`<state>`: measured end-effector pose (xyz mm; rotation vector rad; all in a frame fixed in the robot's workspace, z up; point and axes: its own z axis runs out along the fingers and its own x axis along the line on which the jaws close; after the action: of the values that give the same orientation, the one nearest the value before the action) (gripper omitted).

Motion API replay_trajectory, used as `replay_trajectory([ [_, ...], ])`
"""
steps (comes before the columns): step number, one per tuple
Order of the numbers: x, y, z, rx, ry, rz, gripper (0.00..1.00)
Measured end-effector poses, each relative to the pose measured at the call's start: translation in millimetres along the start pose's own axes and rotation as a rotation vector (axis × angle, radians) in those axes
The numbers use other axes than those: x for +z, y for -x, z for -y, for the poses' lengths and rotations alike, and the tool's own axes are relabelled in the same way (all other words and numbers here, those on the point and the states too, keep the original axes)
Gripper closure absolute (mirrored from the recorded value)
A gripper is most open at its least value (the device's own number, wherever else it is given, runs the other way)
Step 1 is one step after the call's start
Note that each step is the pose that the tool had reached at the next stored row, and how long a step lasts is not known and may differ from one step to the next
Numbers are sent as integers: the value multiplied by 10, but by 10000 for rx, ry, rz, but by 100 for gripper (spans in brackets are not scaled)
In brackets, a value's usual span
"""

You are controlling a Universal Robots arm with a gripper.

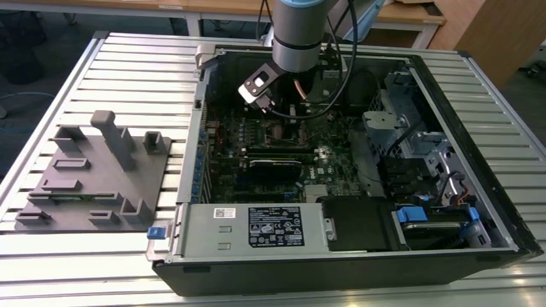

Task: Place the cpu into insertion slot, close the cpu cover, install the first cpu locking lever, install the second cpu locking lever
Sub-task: 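Place the cpu into insertion slot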

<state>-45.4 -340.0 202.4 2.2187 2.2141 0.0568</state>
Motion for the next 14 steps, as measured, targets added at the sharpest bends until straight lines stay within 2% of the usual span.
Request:
replay_trajectory([
  [1,0,0,0,0,0,2,59],
  [2,0,0,0,0,0,3,59],
  [4,0,0,0,0,0,6,71],
  [5,0,0,0,0,0,8,71],
  [6,0,0,0,0,0,9,83],
  [8,0,0,0,0,0,13,83],
  [9,0,0,0,0,0,15,89],
  [10,0,0,0,-1,0,16,90],
  [14,0,0,0,-1,-2,22,90],
])
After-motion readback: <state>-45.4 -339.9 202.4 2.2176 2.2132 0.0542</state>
